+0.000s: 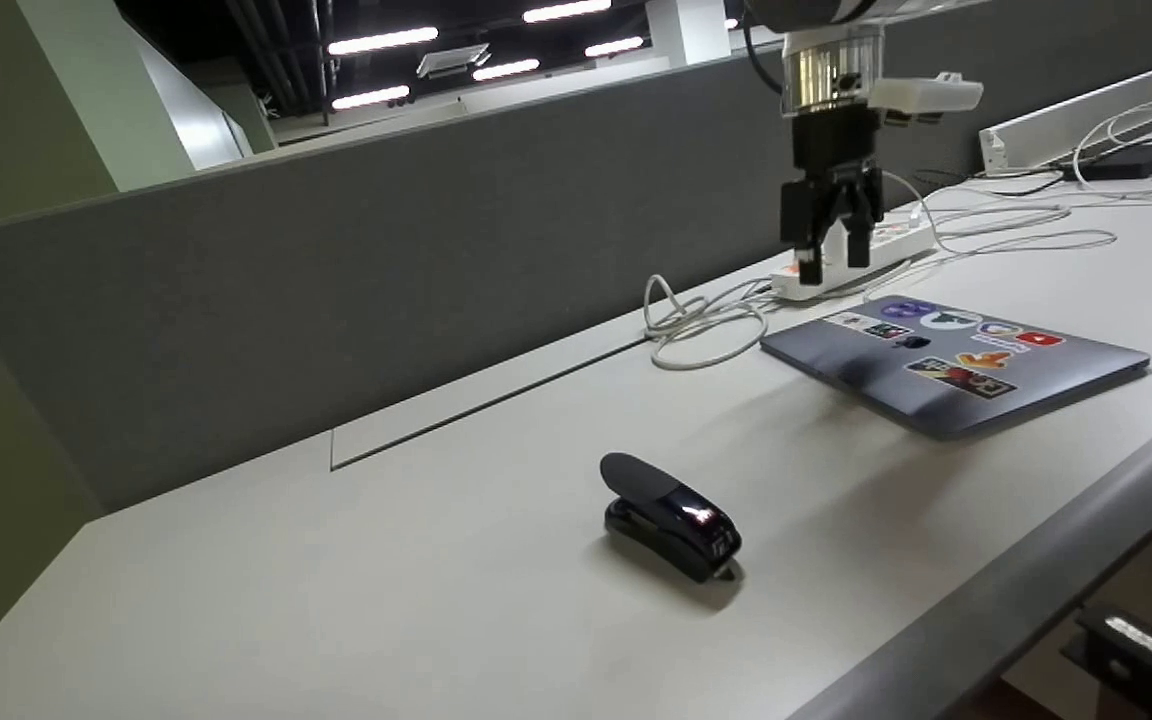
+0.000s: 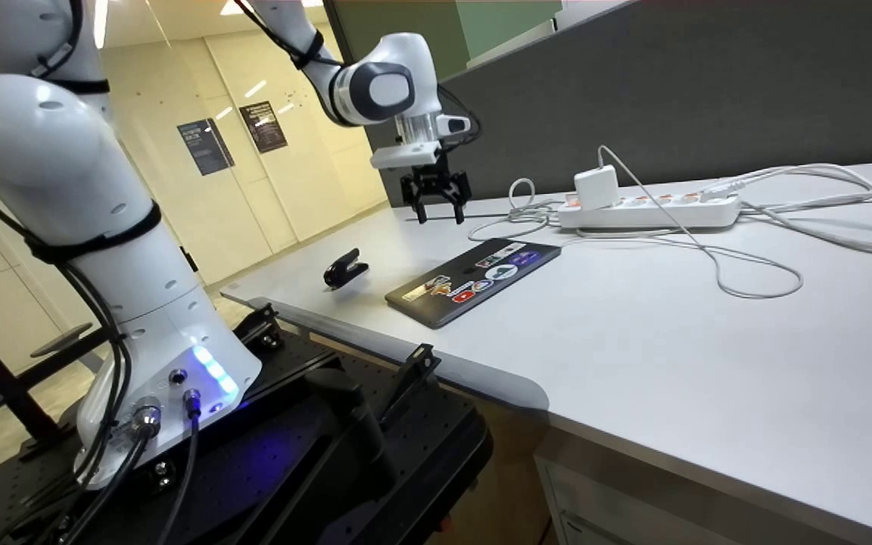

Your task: Close the laptop fully

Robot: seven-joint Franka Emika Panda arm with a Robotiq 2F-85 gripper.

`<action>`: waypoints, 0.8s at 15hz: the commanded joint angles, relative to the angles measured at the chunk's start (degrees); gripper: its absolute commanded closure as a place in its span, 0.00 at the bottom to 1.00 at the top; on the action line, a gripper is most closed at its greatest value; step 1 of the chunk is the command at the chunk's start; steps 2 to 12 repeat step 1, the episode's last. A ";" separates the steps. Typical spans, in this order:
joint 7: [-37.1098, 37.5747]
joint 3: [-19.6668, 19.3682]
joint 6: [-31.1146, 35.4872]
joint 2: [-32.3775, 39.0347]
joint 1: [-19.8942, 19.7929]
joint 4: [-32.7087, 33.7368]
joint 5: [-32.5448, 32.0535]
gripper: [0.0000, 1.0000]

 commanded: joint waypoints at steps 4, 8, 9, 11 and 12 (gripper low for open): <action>2.31 -4.49 -8.74 -12.04 -0.54 -3.86 0.88 0.00; 2.31 -4.49 -8.74 -12.04 -0.54 -3.86 0.88 0.00; 2.31 -4.49 -8.74 -12.04 -0.54 -3.86 0.88 0.00; 2.31 -4.49 -8.74 -12.04 -0.54 -3.86 0.88 0.00; 2.31 -4.49 -8.74 -12.04 -0.54 -3.86 0.88 0.00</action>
